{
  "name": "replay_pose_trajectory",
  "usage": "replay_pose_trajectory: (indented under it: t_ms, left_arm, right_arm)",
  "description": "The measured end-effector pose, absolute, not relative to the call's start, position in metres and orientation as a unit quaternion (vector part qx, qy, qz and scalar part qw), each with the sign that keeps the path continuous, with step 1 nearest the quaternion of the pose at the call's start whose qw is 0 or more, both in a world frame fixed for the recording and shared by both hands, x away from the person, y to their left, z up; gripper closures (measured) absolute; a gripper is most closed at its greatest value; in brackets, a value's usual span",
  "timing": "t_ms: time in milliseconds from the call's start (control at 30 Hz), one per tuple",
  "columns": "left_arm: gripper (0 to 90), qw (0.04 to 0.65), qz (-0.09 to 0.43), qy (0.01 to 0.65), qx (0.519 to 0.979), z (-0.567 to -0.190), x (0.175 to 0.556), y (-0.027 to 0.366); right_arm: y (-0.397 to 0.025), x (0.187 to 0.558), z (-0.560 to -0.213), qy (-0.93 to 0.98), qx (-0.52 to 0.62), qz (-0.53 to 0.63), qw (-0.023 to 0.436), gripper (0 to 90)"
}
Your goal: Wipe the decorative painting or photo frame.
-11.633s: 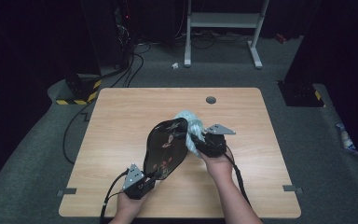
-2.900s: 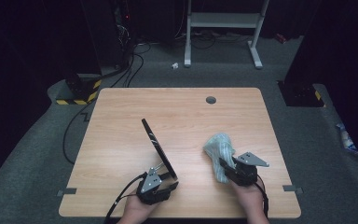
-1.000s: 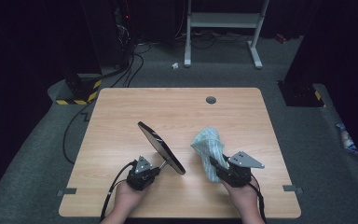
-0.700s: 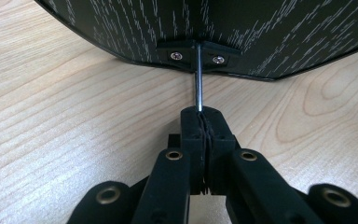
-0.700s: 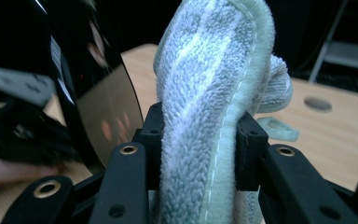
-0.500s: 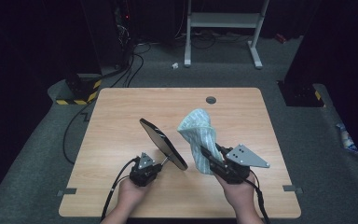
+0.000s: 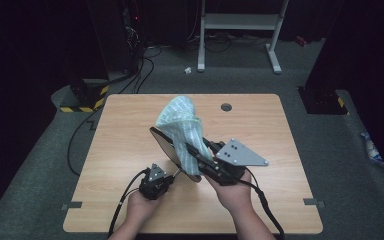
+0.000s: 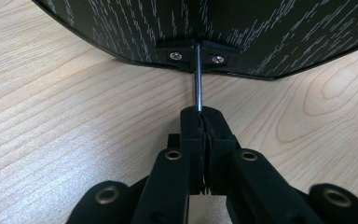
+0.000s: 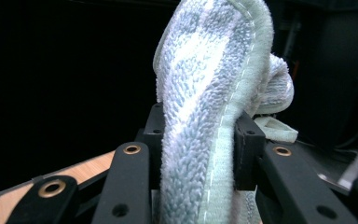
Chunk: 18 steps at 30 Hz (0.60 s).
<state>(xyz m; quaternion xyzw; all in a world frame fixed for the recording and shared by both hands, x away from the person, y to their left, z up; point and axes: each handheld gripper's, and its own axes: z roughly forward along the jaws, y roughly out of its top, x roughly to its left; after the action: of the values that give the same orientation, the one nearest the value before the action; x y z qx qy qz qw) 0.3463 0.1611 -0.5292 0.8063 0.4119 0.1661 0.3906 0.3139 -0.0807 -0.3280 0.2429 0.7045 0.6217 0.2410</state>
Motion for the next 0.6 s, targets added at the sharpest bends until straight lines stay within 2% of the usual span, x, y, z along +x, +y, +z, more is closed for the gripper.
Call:
replay_pose_trajectory:
  t_ms: [167, 300, 600]
  left_arm:
    - [87.9, 0.39, 0.172, 0.412, 0.805, -0.529, 0.346, 0.16]
    - [88.0, 0.388, 0.173, 0.41, 0.807, -0.529, 0.346, 0.16]
    - [88.3, 0.38, 0.19, 0.402, 0.811, -0.529, 0.344, 0.158]
  right_arm:
    - [-0.053, 0.322, -0.324, 0.714, 0.225, 0.623, 0.228, 65.2]
    - [-0.036, 0.334, -0.334, 0.727, 0.23, 0.609, 0.216, 65.2]
    - [-0.04, 0.332, -0.345, 0.724, 0.226, 0.61, 0.229, 67.7]
